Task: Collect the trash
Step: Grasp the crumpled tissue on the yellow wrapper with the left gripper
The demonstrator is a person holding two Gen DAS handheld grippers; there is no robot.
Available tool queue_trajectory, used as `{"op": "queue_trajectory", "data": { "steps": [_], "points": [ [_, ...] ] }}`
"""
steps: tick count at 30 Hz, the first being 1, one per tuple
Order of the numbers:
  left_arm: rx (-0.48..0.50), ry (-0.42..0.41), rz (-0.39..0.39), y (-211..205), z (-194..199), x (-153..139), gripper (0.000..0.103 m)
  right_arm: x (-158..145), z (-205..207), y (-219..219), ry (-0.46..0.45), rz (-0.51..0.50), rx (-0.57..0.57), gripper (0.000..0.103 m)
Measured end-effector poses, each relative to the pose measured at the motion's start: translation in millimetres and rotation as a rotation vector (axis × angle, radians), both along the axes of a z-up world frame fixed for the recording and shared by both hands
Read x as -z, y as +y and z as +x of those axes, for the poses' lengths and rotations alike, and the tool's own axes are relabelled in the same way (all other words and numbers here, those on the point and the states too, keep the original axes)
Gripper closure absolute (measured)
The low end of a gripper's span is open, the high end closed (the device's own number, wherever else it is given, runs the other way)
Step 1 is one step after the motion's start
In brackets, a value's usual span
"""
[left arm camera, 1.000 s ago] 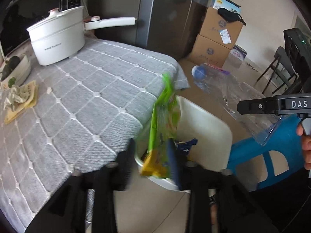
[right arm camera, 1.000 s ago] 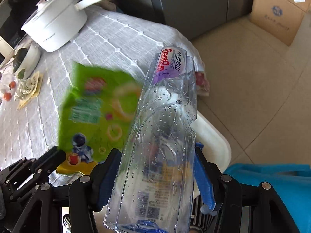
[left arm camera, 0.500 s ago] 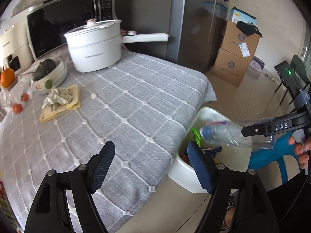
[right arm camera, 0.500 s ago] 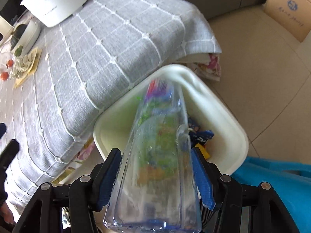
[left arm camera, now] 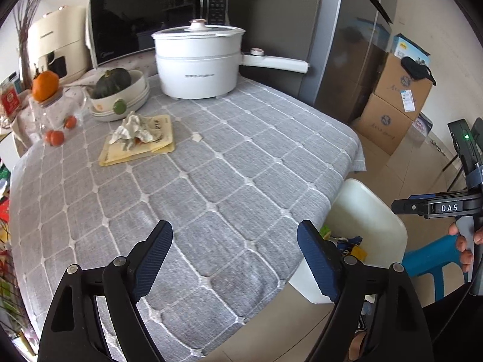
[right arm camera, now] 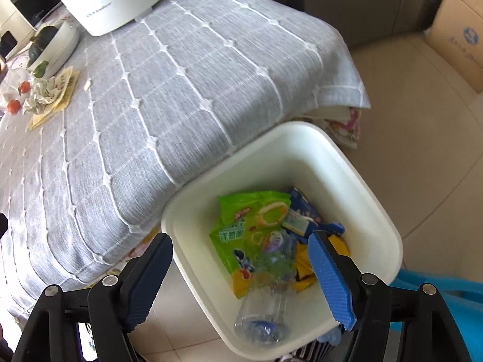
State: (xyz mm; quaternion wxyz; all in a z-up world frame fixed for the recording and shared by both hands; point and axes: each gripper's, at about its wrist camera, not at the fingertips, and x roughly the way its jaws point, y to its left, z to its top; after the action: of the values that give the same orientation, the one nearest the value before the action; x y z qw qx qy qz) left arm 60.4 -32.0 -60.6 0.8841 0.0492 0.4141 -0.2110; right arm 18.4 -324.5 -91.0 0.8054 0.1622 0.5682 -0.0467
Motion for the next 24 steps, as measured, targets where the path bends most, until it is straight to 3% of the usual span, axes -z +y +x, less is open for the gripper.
{"op": "queue_trajectory", "data": {
  "steps": [10, 18, 24],
  "points": [
    [-0.150, 0.043, -0.023, 59, 27, 6, 0.016, -19, 20, 27, -0.155, -0.037, -0.034, 0.021],
    [-0.232, 0.035, 0.035, 91, 90, 18, 0.016, -27, 75, 71, -0.226, -0.124, -0.174, 0.018],
    [-0.227, -0.009, 0.024, 82, 144, 29, 0.016, -26, 126, 98, -0.297, -0.097, -0.243, 0.017]
  ]
}}
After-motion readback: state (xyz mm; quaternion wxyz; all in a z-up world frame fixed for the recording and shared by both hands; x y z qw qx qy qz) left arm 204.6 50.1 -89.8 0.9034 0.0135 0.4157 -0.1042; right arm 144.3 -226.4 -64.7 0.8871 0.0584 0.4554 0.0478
